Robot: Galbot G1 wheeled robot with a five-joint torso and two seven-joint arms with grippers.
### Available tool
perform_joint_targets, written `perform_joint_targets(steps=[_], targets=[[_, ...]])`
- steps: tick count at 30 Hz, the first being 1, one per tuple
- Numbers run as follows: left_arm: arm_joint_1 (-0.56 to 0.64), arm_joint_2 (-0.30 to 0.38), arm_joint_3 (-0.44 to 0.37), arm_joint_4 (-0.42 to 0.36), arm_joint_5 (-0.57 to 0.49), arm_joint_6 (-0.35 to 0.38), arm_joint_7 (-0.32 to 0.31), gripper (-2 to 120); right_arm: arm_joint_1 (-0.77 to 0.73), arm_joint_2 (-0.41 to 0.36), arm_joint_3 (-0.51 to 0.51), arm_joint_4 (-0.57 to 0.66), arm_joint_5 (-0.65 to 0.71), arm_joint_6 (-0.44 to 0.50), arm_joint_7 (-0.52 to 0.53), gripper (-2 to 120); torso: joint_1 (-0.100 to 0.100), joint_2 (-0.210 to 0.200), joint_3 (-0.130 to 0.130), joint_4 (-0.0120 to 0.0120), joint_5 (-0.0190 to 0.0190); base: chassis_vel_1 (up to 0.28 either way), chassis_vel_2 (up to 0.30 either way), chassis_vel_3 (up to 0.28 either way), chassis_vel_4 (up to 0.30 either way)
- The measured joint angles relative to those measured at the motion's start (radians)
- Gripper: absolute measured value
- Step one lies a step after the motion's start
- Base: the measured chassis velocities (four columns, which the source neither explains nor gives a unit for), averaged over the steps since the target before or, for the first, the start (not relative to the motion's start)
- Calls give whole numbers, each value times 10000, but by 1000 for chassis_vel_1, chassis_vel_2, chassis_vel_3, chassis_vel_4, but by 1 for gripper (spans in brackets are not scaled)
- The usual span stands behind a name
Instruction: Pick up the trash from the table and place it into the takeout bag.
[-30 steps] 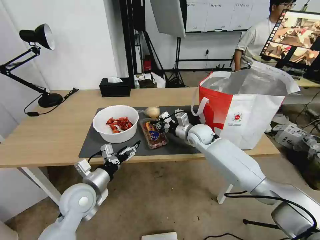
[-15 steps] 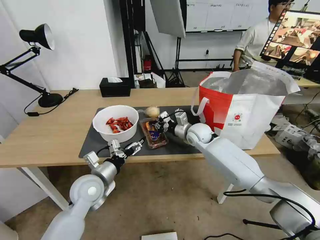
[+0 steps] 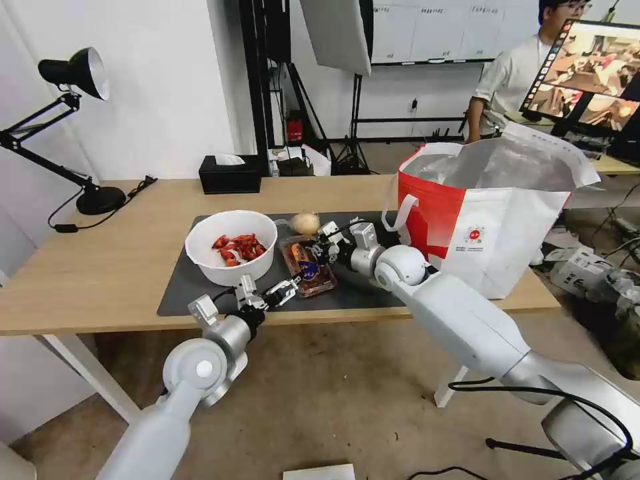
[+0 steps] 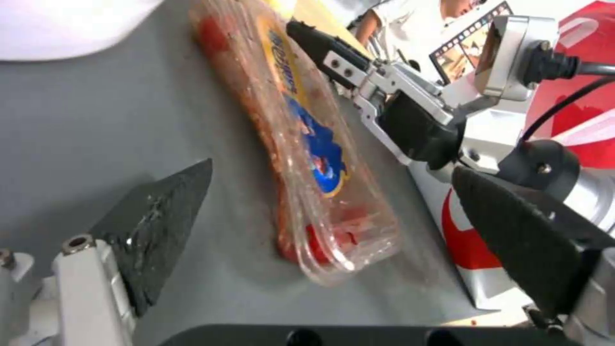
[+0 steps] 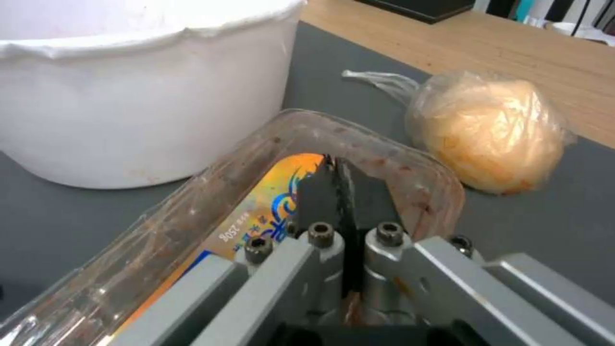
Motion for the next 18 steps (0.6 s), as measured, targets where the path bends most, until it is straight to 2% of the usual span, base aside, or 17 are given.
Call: perform_joint_targets(steps=[18], targets=[[-198,-109,105,147,-68,119,-110,100,9,-106,-86,-48,189,-225,-117,0,0,0,-1,0,-1,0,0,0,0]])
